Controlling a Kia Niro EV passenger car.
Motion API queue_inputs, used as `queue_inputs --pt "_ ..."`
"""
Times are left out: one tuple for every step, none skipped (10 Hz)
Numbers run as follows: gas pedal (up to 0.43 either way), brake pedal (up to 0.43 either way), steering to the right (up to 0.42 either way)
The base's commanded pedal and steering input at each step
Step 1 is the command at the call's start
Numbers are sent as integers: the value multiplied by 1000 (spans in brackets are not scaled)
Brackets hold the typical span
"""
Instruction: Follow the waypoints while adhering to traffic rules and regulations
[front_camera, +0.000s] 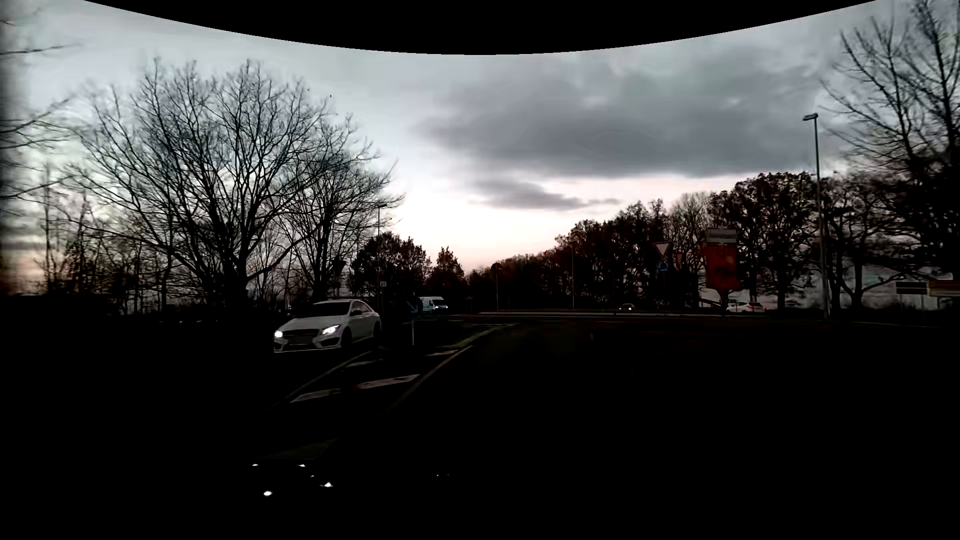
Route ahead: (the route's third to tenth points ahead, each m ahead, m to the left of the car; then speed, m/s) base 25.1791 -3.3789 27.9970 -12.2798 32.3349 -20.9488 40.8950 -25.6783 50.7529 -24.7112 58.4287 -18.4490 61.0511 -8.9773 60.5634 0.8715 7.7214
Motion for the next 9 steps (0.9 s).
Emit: queue_inputs --pt "0 177 17" --pt "0 177 18" --pt "0 177 19" --pt "0 177 21" --pt "0 183 22" --pt "0 183 23" --pt "0 183 24" --pt "0 183 26" --pt "0 183 29"
